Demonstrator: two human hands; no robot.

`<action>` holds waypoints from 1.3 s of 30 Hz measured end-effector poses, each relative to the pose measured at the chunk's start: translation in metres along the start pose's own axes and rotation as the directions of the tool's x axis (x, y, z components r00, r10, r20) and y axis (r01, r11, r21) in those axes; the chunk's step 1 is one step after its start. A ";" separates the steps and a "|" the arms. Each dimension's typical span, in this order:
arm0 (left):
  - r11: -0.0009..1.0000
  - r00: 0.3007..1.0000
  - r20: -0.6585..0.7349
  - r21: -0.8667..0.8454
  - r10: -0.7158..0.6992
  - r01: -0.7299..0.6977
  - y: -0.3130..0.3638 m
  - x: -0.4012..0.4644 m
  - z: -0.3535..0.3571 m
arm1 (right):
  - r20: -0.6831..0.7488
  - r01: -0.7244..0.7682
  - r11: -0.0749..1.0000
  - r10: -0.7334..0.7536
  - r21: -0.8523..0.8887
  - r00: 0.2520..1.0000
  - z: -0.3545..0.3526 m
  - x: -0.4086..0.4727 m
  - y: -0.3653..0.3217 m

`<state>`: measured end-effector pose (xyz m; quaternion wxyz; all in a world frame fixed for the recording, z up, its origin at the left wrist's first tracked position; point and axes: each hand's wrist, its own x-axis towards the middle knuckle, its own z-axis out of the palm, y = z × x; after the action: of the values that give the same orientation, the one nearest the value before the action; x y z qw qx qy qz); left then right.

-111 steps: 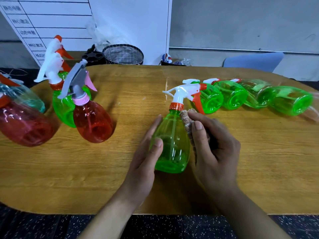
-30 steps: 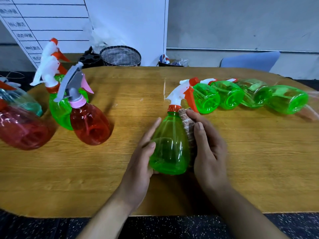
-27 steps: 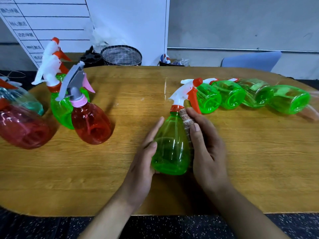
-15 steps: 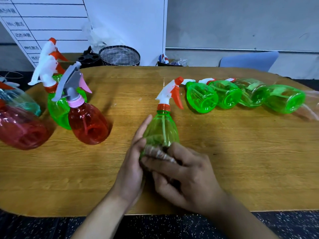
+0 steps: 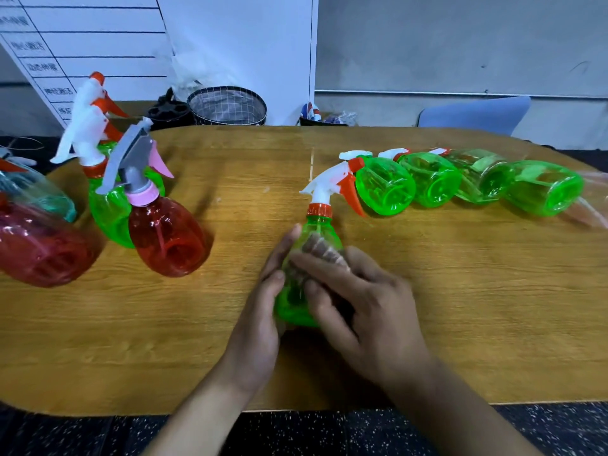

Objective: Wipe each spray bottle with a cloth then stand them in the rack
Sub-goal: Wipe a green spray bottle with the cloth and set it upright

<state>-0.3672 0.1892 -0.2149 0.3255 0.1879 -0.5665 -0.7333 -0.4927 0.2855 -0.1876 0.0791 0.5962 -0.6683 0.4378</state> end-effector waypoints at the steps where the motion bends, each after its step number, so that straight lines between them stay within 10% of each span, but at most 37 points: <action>1: 1.000 1.000 -0.009 -0.015 0.001 -0.001 0.003 0.000 0.001 | 0.033 0.057 0.998 -0.057 -0.015 0.998 0.001 -0.002 -0.002; 5: 0.999 1.000 -0.002 -0.050 -0.015 0.015 0.009 -0.001 0.004 | 0.072 0.206 0.978 -0.206 0.019 0.976 0.000 -0.009 -0.001; 12: 0.999 0.999 0.005 0.003 -0.041 0.041 0.004 -0.002 0.003 | -0.115 -0.152 0.985 0.161 0.084 0.980 -0.003 0.003 0.012; 22: 0.991 0.995 -0.088 -0.129 -0.056 0.044 0.021 0.000 0.008 | 0.071 0.286 0.955 -0.292 0.075 0.954 0.009 -0.016 -0.002; 27: 1.000 0.994 -0.111 -0.021 -0.022 0.019 0.019 -0.003 0.005 | -0.162 -0.037 0.938 0.098 0.345 0.982 -0.001 -0.007 0.003; 31: 1.000 0.998 -0.066 -0.015 -0.018 0.017 0.016 -0.002 0.003 | -0.173 -0.217 0.729 0.420 0.649 0.891 0.005 0.005 0.009; 39: 0.999 0.996 -0.074 -0.030 -0.042 0.040 0.018 -0.003 0.006 | -0.034 -0.335 0.655 0.483 0.677 0.875 0.013 0.007 0.018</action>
<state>-0.3644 0.1932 -0.1967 0.3339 0.2222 -0.5396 -0.7403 -0.5049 0.2694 -0.1998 -0.1642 0.3685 -0.5781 0.7092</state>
